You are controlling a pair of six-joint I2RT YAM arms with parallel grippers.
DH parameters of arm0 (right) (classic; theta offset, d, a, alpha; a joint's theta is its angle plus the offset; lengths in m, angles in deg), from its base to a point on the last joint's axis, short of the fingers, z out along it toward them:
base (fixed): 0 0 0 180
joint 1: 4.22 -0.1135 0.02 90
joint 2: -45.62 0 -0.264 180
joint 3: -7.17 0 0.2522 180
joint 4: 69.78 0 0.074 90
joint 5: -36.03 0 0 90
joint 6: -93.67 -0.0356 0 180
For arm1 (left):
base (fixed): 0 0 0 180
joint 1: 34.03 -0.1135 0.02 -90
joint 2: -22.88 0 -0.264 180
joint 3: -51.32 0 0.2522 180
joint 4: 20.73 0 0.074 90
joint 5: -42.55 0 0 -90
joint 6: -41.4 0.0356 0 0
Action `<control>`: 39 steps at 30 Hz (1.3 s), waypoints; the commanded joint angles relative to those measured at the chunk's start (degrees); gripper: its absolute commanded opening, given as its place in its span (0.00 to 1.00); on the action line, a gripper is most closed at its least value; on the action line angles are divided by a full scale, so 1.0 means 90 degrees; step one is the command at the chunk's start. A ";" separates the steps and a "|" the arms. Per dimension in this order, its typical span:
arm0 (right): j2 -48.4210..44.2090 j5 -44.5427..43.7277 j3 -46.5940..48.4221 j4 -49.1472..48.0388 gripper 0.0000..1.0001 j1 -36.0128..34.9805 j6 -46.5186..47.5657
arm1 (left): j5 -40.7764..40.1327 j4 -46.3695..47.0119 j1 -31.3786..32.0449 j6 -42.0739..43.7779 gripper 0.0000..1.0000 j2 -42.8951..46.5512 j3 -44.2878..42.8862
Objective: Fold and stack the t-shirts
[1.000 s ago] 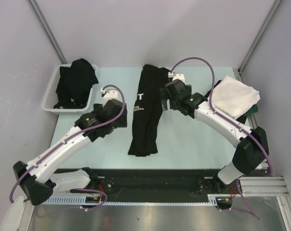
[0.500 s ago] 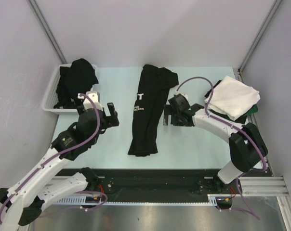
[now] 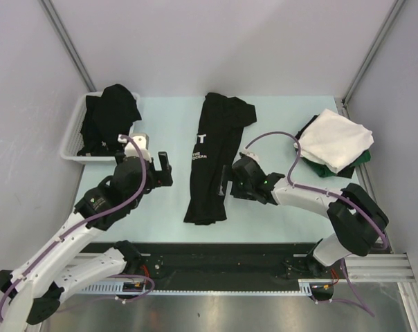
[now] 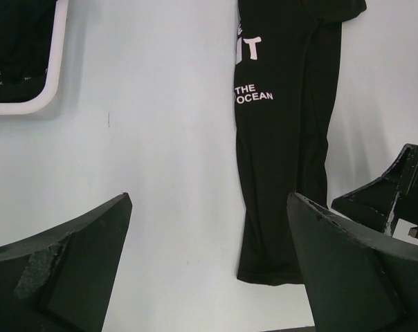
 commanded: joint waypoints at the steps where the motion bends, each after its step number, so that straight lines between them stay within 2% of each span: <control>1: 0.0135 0.0114 -0.0069 -0.0839 0.96 -0.0262 -0.0423 | 0.0134 -0.0003 -0.0042 0.0214 0.99 -0.0035 -0.0152; 18: -0.0412 0.0105 -0.1378 -0.1249 0.92 -0.0565 -0.1253 | 0.0319 0.0143 -0.0052 -0.0011 1.00 -0.0162 0.0014; 31: 0.0584 0.0827 -0.1495 -0.2693 0.91 -0.0682 -0.1624 | 0.0319 -0.0091 -0.0052 -0.0089 1.00 -0.0026 0.0043; 39: 0.0780 0.1062 -0.1495 -0.2939 0.86 -0.0731 -0.1732 | 0.0261 -0.0238 -0.0052 -0.0177 0.99 0.0140 0.0073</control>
